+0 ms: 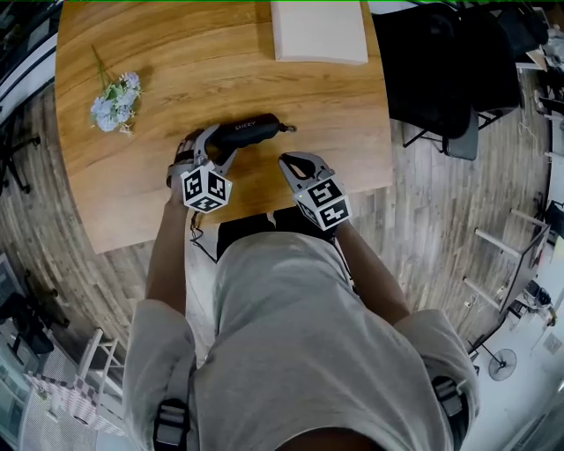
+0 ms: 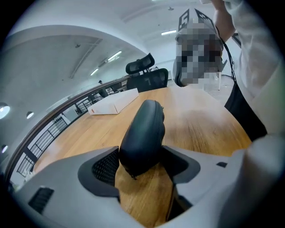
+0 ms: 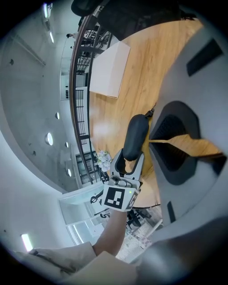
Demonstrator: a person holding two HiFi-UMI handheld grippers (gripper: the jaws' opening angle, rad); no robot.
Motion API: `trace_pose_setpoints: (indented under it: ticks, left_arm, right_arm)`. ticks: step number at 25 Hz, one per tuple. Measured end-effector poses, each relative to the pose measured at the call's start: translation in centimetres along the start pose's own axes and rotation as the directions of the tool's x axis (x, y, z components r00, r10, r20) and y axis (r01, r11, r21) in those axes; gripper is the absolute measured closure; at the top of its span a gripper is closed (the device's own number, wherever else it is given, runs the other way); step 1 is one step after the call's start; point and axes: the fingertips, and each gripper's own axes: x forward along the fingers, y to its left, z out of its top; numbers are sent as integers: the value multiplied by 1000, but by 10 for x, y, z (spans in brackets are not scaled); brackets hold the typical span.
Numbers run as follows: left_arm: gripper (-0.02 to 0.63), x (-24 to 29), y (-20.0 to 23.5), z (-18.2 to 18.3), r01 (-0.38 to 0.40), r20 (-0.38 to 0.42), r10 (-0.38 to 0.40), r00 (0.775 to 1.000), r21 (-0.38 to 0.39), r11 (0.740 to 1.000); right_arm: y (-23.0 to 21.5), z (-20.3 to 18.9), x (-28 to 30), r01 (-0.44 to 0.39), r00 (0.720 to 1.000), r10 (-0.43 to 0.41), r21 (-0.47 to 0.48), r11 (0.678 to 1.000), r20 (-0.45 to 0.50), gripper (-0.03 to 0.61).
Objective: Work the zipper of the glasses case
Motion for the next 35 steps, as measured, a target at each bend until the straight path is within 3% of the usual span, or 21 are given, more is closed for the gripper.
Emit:
trace_pose_setpoints:
  ticks: [7,11,14,17,21,24,26,29,32,35]
  left_arm:
    - [276,-11,-19,-7,-52,-62,40,997,-196,979]
    - [272,-25,-27,-11,-139,-109,111,988,-297,945]
    - [272,-41,-31,-13,-224,-149,180,972,-375,900]
    - [272,-58,-41,-4,-298,-168,246,955,-488,821]
    - [272,-83,-54,42,-343,-141,342,929,-675,654]
    - [273,-97,-65,75,-357,-131,420,898,-775,521]
    - [286,-106,-71,92,-354,-130,456,880,-820,449]
    - [423,-124,-77,116,-381,-142,507,850,-831,405]
    - [548,-146,-73,141,-427,-154,587,795,-829,361]
    - [578,-162,-67,159,-465,-173,635,753,-822,328]
  right_arm:
    - [-9,-5,-10,-69,997,70,-20,997,32,540]
    - [-11,-8,-15,-109,992,112,-50,993,53,540]
    - [-10,-8,-20,-134,988,140,-76,988,70,540]
    - [-10,-9,-30,-129,986,138,-103,986,91,540]
    - [-6,6,-48,-119,975,143,-145,982,172,541]
    - [-7,16,-66,-111,963,146,-159,981,227,541]
    - [-8,23,-78,-105,954,149,-177,979,259,543]
    - [-5,35,-95,-91,941,150,-202,975,302,546]
    - [-2,50,-113,-96,920,167,-209,973,355,548]
    - [2,68,-135,-92,896,180,-228,969,405,548]
